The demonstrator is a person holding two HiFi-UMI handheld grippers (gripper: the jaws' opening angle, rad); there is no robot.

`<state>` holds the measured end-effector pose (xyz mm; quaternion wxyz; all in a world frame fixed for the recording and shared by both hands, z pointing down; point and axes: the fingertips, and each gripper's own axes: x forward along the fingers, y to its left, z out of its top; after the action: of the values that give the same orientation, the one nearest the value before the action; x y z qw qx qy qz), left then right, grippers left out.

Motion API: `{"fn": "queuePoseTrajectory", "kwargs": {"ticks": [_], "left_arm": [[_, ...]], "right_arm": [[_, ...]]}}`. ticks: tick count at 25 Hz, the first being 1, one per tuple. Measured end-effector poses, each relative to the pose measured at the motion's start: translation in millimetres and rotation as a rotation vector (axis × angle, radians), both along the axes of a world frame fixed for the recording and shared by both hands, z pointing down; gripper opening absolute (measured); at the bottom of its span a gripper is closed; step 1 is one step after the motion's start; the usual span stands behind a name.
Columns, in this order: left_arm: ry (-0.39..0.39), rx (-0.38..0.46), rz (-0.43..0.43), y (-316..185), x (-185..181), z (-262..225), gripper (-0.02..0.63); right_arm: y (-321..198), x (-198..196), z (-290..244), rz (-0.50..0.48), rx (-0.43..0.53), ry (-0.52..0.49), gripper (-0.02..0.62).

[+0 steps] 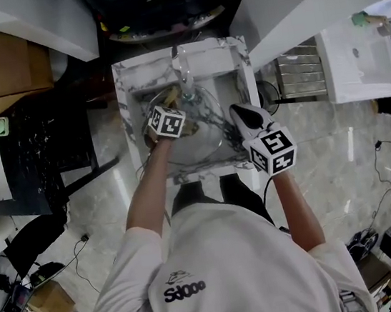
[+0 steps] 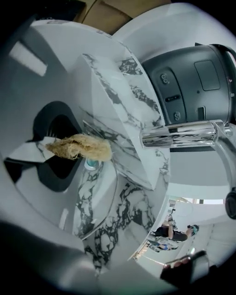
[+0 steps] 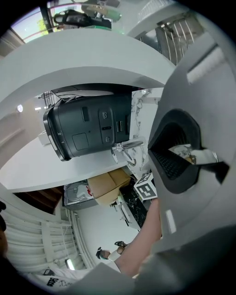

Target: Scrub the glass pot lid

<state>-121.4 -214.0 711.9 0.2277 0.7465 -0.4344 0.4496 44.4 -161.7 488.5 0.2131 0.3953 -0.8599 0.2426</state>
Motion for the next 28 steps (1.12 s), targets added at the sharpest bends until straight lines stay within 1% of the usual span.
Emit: {"fn": "queuePoseTrajectory", "kwargs": {"ticks": [3,7,10,13,20,25,28], "left_arm": [[0.032,-0.003,-0.003,-2.3,6.6,3.1,0.051],[0.095,-0.006,-0.015,-2.8,18.0,5.9,0.051],[0.107,0.011,-0.011,-5.6,24.3,4.6,0.051],[0.113,0.008,0.005,-4.0,34.9,5.8,0.051],[0.159,-0.021,0.121,14.2,78.5,5.6,0.051],[0.213,-0.064,0.163,29.8,99.0,6.2,0.051],[0.202,-0.081,0.238,39.9,109.2,9.0,0.051]], "right_arm": [[2.1,3.0,2.5,0.010,-0.011,0.003,0.003],[4.0,8.7,3.9,0.038,-0.017,0.000,0.003],[6.3,12.6,4.5,0.053,-0.022,-0.001,0.003],[9.3,18.7,6.4,0.073,-0.028,0.000,0.003],[14.3,25.5,9.9,0.107,-0.040,-0.015,0.003],[15.1,31.0,7.4,0.126,-0.033,-0.022,0.003],[14.2,34.9,6.5,0.133,-0.030,-0.023,0.003]]}}
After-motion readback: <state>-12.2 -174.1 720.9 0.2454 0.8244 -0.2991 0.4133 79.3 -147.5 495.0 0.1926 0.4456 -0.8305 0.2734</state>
